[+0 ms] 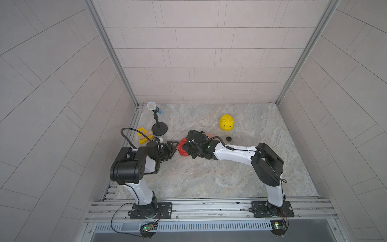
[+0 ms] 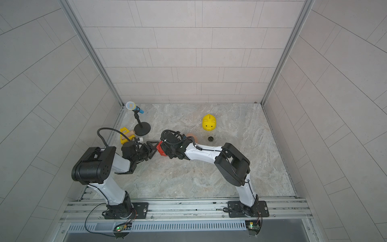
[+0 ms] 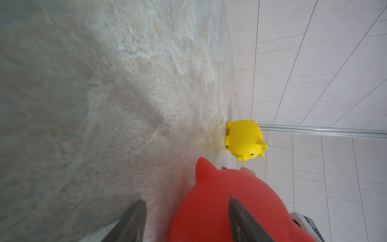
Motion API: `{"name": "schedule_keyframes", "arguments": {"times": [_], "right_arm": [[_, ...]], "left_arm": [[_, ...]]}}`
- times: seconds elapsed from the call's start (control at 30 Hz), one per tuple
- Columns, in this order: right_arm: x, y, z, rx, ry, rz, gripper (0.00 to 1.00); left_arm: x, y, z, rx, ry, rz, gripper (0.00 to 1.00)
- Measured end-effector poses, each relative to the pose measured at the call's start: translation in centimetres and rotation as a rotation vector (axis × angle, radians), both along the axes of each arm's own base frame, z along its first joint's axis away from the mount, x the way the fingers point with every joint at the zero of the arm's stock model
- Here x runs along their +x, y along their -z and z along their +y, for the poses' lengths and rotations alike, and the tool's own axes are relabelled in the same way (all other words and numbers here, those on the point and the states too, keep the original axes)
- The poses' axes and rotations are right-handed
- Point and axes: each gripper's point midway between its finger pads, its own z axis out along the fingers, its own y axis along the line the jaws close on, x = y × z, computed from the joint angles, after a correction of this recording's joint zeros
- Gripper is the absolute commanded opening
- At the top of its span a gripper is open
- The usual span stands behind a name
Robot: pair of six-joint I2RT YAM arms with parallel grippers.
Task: Close piggy banks
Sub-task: Screw the knob on the piggy bank.
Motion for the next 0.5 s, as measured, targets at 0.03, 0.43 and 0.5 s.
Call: {"name": "schedule_keyframes", "arguments": {"times": [0.03,0.43,0.5], "right_arm": [[0.0,0.0,0.0,-0.002,-0.001,0.000,0.15],[-0.7,-1.3,-0.5,-0.031,-0.015,-0.013,0.21],[-0.8,-2.4,-0.4,-0.025,-0.019,-0.029,0.22]], "left_arm": [[0.0,0.0,0.0,0.000,0.002,0.000,0.67],[-0.3,0.0,-0.4,-0.004,0.025,0.003,0.67],[-0.4,0.0,-0.5,-0.003,0.029,0.002,0.67]]}}
